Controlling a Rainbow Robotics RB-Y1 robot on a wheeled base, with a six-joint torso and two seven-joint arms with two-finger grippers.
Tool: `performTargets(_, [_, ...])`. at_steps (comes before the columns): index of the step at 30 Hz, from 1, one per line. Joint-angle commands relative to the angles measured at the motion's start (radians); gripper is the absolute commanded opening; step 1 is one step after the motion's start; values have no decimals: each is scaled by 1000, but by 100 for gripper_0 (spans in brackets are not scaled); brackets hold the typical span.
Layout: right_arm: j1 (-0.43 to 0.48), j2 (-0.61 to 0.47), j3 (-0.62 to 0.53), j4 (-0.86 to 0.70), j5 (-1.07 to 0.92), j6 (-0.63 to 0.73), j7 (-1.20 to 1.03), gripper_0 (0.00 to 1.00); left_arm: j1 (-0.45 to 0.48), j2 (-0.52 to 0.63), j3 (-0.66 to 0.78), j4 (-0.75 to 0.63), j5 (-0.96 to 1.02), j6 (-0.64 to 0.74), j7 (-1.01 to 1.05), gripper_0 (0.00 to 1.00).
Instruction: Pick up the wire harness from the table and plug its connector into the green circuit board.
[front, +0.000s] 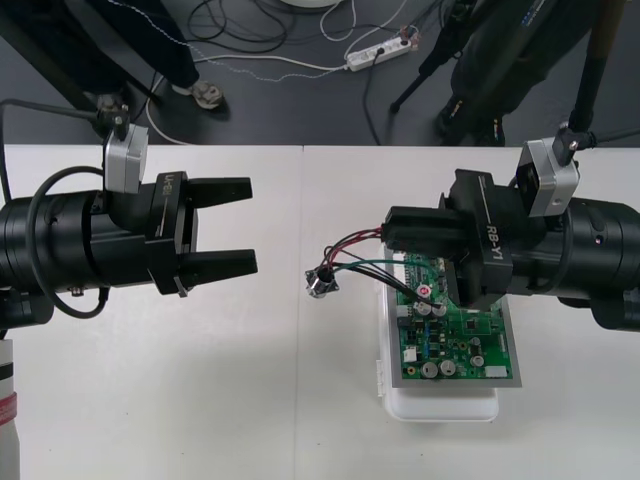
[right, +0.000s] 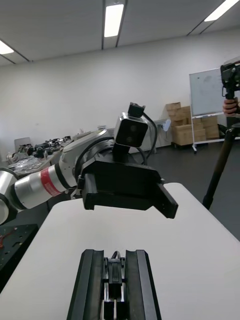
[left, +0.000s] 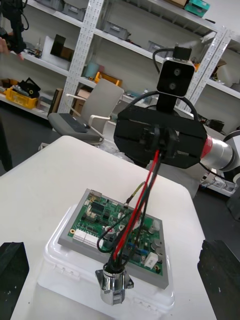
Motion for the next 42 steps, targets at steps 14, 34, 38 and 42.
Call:
performTargets(14, [96,6,-17,-215,99,173,38,0,19,24,-86,-37,44,-30,-237,100])
performTargets(34, [125,14,6,-249,197,196,-5,0,-44,31,-194,-12,100,-30,-186,100])
performTargets(38, [125,23,11,-240,196,190,-16,0,-68,37,-217,48,129,-30,-186,100])
performTargets(42, [114,42,11,-218,185,145,-34,0,-105,44,-238,92,135,-30,-191,100])
